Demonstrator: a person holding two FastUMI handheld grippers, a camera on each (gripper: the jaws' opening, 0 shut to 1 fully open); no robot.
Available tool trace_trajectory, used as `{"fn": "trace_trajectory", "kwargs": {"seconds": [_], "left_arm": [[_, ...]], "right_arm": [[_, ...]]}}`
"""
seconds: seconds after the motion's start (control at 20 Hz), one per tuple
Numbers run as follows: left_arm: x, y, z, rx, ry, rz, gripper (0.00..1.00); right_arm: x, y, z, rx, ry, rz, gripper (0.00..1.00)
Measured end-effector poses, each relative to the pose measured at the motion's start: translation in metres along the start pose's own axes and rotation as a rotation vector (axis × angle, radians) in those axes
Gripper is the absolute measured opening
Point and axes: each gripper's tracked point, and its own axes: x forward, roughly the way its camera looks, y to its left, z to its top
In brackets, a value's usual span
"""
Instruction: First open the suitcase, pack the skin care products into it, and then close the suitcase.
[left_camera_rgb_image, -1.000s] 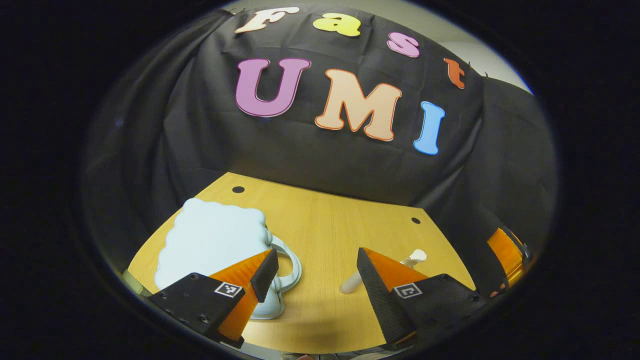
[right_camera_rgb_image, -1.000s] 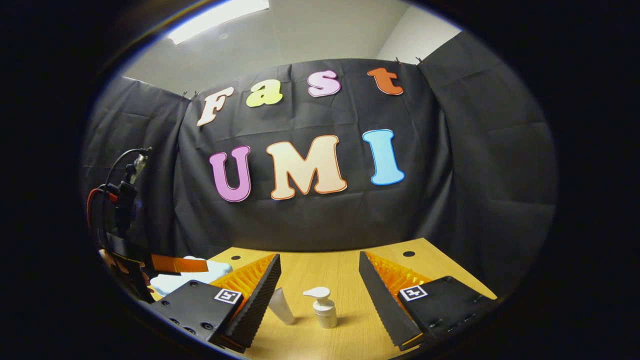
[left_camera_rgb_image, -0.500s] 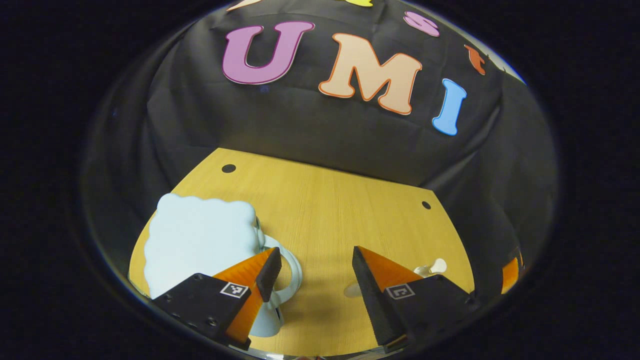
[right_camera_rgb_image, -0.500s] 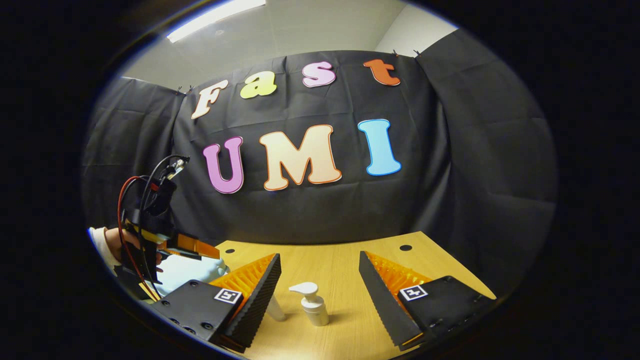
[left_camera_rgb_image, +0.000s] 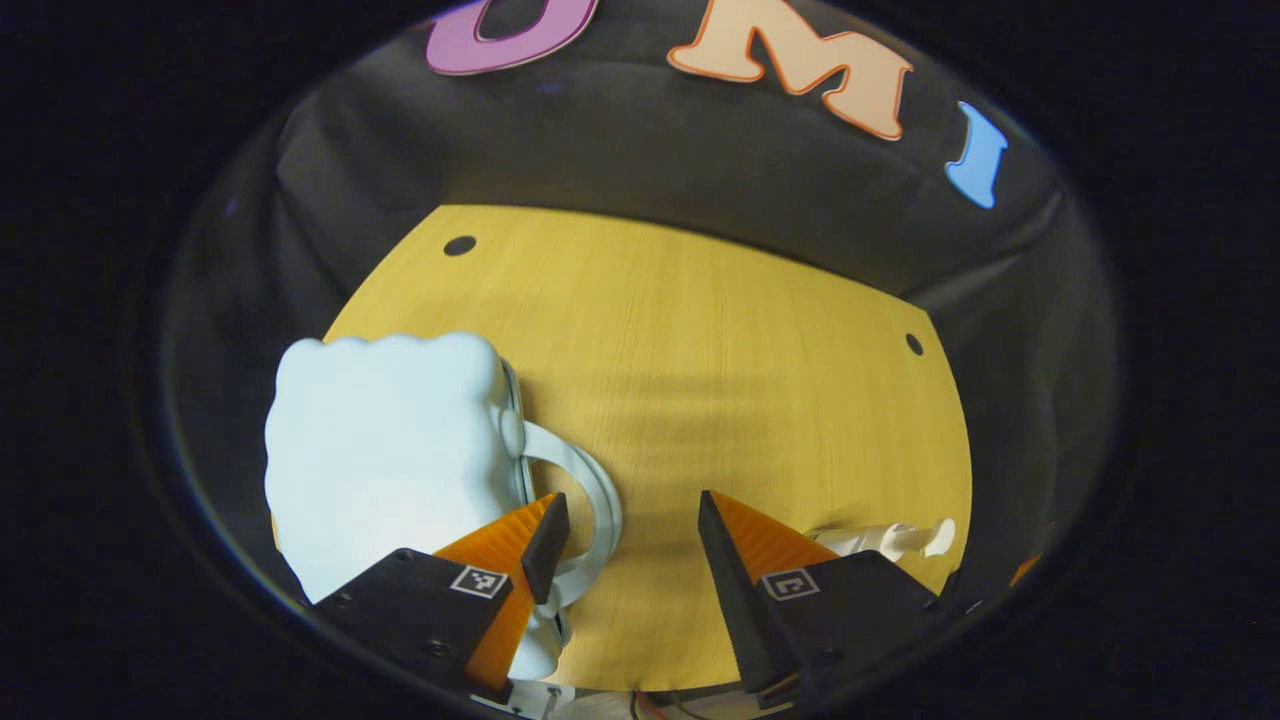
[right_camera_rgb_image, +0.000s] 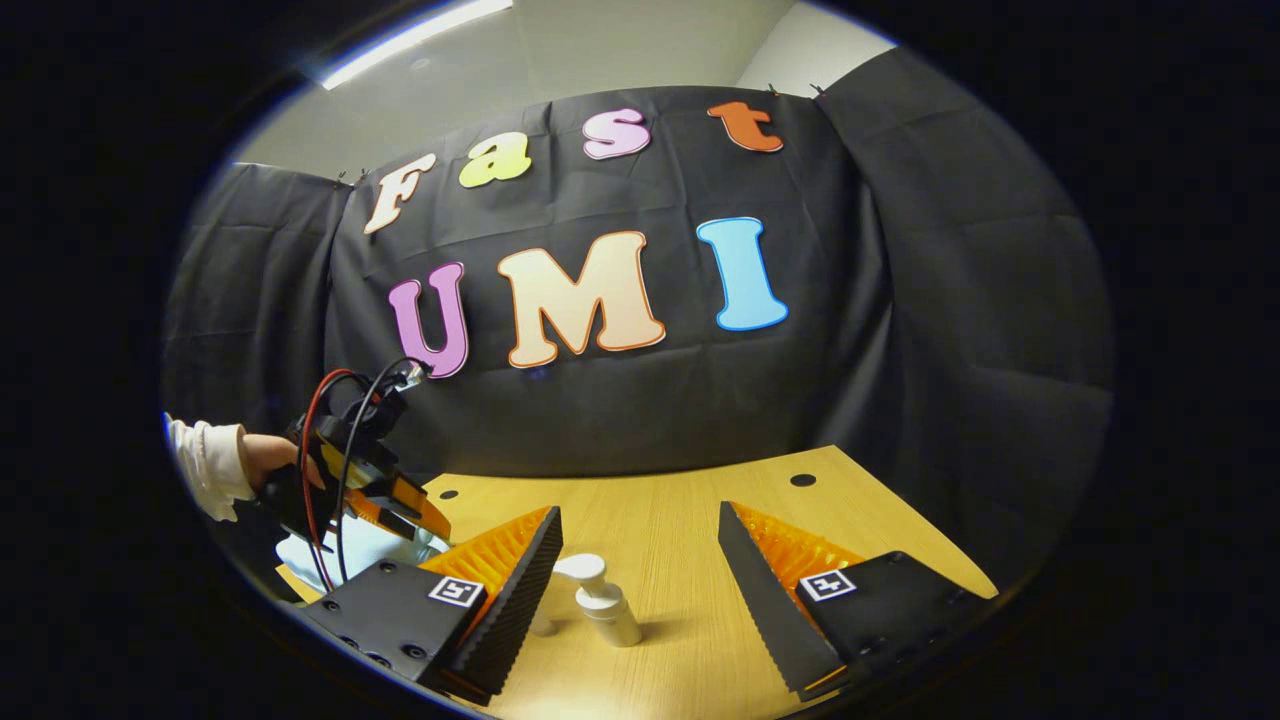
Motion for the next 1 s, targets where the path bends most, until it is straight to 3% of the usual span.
{"fn": "trace_trajectory", "kwargs": {"seconds": [0.15,0.4,0.5,0.55,0.6,0.65,0.9,0.95,1.0], "left_arm": [[0.020,0.006,-0.013,-0.037,0.099,0.019,0.74],[0.043,0.013,-0.014,-0.045,0.158,0.061,0.73],[0.053,0.017,-0.016,-0.058,0.190,0.077,0.66],[0.058,0.018,-0.019,-0.067,0.206,0.089,0.54],[0.062,0.022,-0.021,-0.070,0.219,0.106,0.58],[0.065,0.025,-0.024,-0.065,0.231,0.120,0.50],[0.079,0.036,-0.031,-0.046,0.268,0.170,0.53],[0.082,0.037,-0.031,-0.047,0.273,0.174,0.45],[0.085,0.038,-0.033,-0.050,0.283,0.173,0.42]], "right_arm": [[0.001,-0.008,-0.001,0.008,0.000,-0.013,0.98],[0.001,-0.019,-0.007,0.027,0.007,-0.029,0.98],[0.000,-0.021,-0.013,0.035,0.024,-0.029,0.98],[0.001,-0.023,-0.013,0.036,0.026,-0.030,0.98],[0.000,-0.024,-0.012,0.037,0.026,-0.031,0.96],[0.000,-0.025,-0.012,0.036,0.025,-0.032,0.98],[0.002,-0.031,-0.016,0.044,0.035,-0.037,0.98],[0.002,-0.032,-0.016,0.043,0.037,-0.038,0.96],[0.002,-0.033,-0.017,0.038,0.037,-0.039,0.99]]}}
